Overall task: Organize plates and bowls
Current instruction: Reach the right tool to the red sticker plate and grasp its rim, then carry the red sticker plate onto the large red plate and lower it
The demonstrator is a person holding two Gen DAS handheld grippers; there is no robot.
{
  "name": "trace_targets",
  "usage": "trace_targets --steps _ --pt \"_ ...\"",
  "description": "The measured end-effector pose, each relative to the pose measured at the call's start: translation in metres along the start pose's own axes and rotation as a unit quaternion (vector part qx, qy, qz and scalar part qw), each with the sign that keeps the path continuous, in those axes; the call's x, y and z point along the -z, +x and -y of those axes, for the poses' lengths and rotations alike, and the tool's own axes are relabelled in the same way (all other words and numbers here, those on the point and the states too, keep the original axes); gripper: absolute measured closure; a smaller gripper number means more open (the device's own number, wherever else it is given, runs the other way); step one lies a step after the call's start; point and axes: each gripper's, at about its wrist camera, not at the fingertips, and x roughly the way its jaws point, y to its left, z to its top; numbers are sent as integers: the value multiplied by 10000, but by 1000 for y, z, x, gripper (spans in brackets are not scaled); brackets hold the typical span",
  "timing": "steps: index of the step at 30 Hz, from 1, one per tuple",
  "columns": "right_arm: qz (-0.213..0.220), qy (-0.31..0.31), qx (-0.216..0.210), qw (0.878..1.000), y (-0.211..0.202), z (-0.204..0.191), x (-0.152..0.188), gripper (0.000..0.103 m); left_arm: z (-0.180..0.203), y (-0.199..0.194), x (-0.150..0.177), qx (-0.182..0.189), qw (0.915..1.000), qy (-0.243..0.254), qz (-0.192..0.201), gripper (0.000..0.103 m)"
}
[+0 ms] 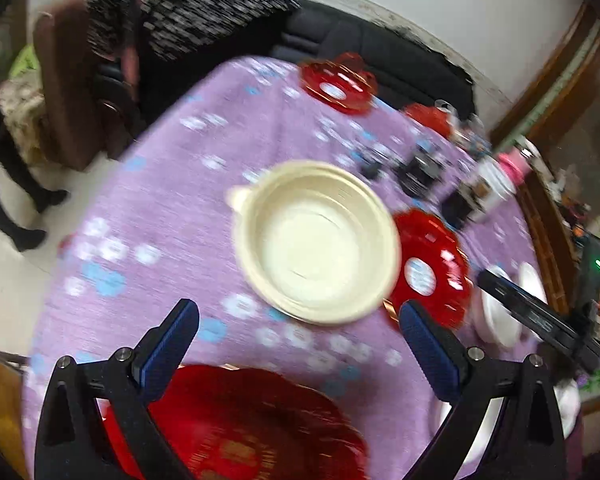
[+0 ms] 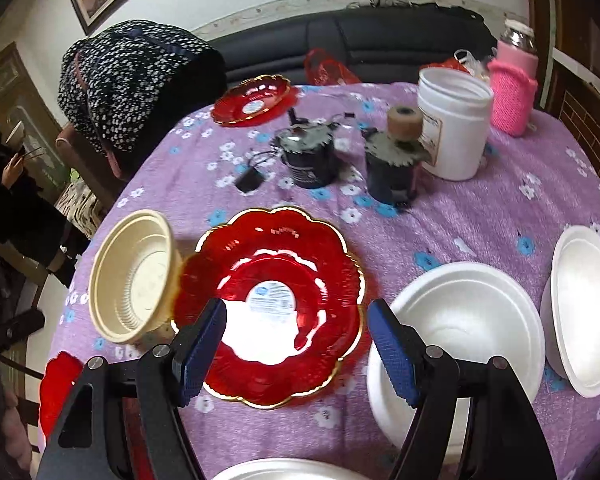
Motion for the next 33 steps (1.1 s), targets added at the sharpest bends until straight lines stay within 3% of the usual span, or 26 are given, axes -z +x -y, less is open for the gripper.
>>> trace_targets --steps 8,12,16,17,19,22,27,30,33 --pt "4 -570 470 9973 30 2 -32 27 49 23 25 798 9956 -28 -500 4" --pt "-229 -703 462 9962 54 4 -44 36 64 46 34 1169 9889 -259 -883 23" --pt "-614 -758 411 9944 72 3 -43 42 72 68 40 1182 9855 -446 -1136 27" --pt "-684 -768 433 9938 74 3 -42 48 73 73 41 1176 9848 -489 -1180 28" --pt "-838 -745 490 9925 80 6 -38 71 75 78 42 1013 9871 -489 -1141 28" --pt "-986 -630 438 9922 77 14 -33 79 77 80 40 900 9892 -473 -1051 28" --pt "-1368 -560 178 9889 65 20 -24 89 76 79 37 786 9910 -424 -996 28" --pt "-1645 -662 27 9841 60 19 -15 90 74 75 37 903 9898 -485 -994 28" --pt "-1688 -800 73 9824 56 20 -12 90 76 77 37 917 9889 -501 -1056 36"
